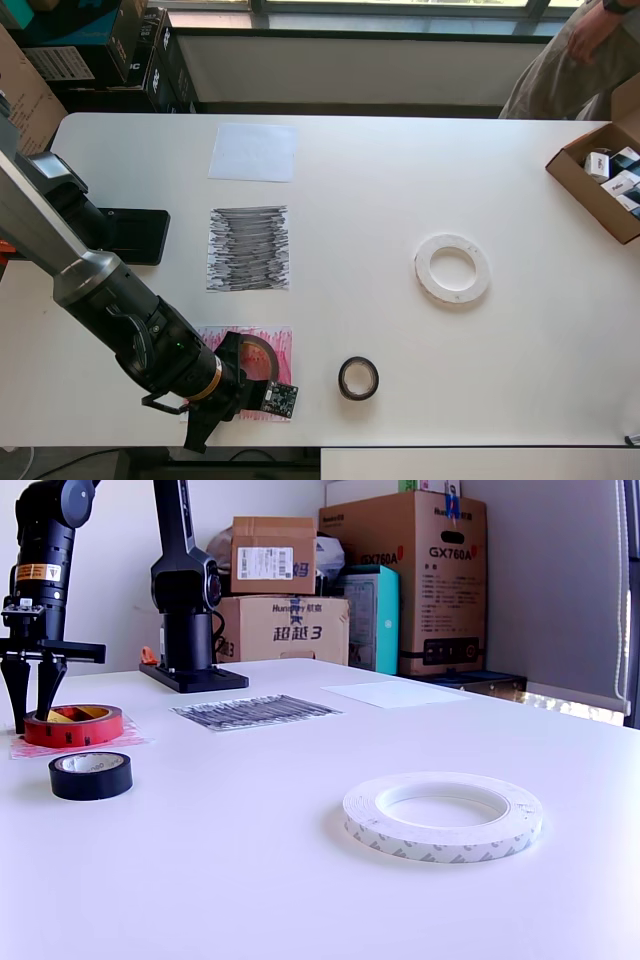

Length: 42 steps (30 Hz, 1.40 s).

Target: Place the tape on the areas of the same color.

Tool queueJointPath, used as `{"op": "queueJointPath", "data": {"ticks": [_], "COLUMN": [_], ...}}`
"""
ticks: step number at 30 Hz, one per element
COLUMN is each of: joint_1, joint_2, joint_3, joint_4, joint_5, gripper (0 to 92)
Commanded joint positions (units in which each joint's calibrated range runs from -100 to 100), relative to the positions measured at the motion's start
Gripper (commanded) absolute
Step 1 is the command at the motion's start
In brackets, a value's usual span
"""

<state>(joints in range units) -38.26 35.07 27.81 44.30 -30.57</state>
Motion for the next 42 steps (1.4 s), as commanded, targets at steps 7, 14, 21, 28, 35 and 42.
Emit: {"op": "queueJointPath", "data": {"ticks": [7, 14, 21, 28, 35, 42], "joint_1": [-0.01, 0.39, 3.63, 11.2, 21.3, 23.36], "joint_2": [-1.3, -6.54, -20.48, -24.78, -11.68, 0.38], "joint_3": [-0.14, 0.4, -0.5, -19.77, -48.75, -61.66], "joint_4": [0.12, 0.38, 0.88, 21.59, 42.46, 43.14], "joint_5": [-2.33, -3.8, -3.31, 3.97, 17.65, 20.26], "gripper": [58.2, 61.7, 61.7, 61.5, 61.5, 61.5]}}
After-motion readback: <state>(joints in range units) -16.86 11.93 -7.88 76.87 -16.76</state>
